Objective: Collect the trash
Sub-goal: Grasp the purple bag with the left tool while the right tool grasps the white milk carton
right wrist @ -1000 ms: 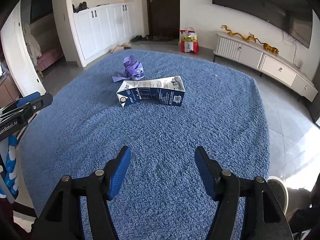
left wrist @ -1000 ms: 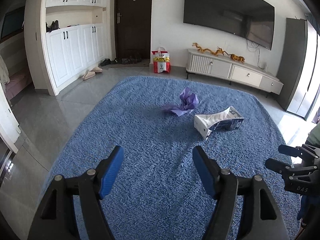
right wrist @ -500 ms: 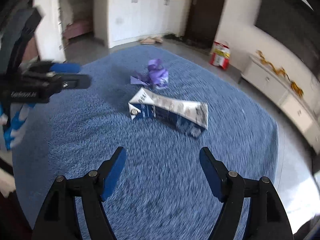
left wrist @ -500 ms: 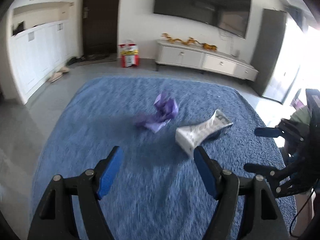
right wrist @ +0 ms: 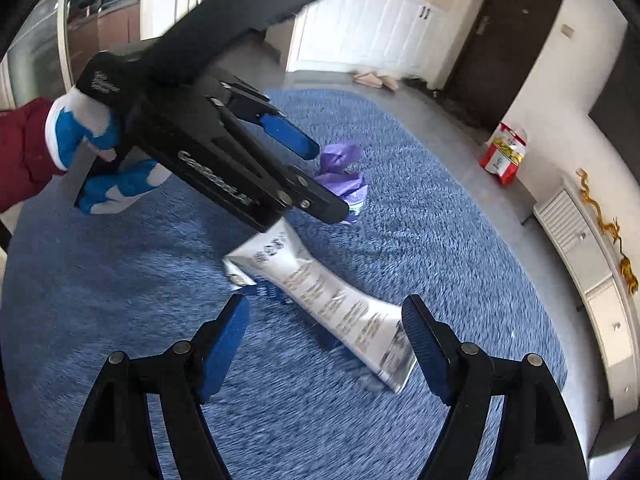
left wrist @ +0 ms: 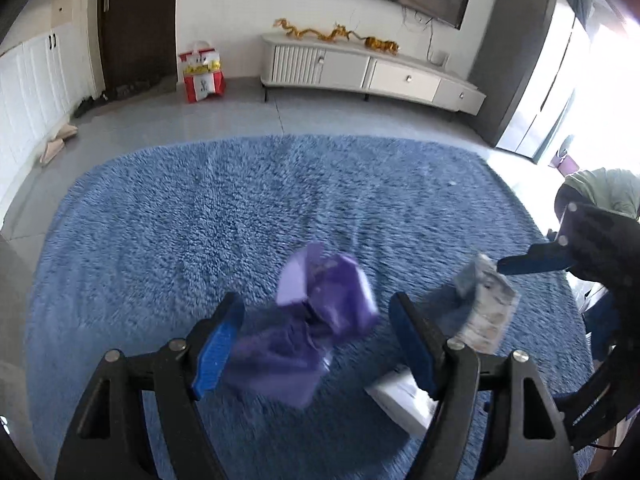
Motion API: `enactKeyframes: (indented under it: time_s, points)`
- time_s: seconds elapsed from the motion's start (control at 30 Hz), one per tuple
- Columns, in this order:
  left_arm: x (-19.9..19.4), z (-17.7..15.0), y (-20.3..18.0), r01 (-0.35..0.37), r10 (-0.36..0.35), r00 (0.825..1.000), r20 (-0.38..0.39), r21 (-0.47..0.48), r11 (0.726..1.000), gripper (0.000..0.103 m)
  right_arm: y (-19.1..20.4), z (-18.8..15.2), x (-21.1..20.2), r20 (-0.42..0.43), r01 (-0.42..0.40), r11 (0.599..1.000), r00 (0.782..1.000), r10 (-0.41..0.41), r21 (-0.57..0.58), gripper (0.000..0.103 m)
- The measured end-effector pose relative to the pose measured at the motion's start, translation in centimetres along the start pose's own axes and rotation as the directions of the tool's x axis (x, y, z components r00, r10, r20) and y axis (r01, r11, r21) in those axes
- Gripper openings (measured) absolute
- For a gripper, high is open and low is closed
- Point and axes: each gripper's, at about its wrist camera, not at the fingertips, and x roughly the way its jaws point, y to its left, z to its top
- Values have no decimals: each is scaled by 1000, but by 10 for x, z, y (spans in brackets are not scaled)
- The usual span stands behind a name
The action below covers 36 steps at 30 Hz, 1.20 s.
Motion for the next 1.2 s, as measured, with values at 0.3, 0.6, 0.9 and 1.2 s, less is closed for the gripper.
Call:
enactKeyframes:
  time_s: [0.3,0.6,0.9,1.2]
  points:
    - [19,1,21,7,-7,1000,-4,-35,999,50,-8,19,40,-92,-118,991,989,112,-67,76]
    - [0,-12,39,-23,26,999,28,-84,996,24,-1,11,45,-125,-158,987,980,155,-13,43]
    - [-67,-47,19,-170,179,977,119,-80,982,24,27,-20,2,-33,-157,980,986,162,125,39]
    - [-130,-99,-19,-332,340,923,181,-72,940,24,65,-48,-34,61,-160,943,987,148,293,38]
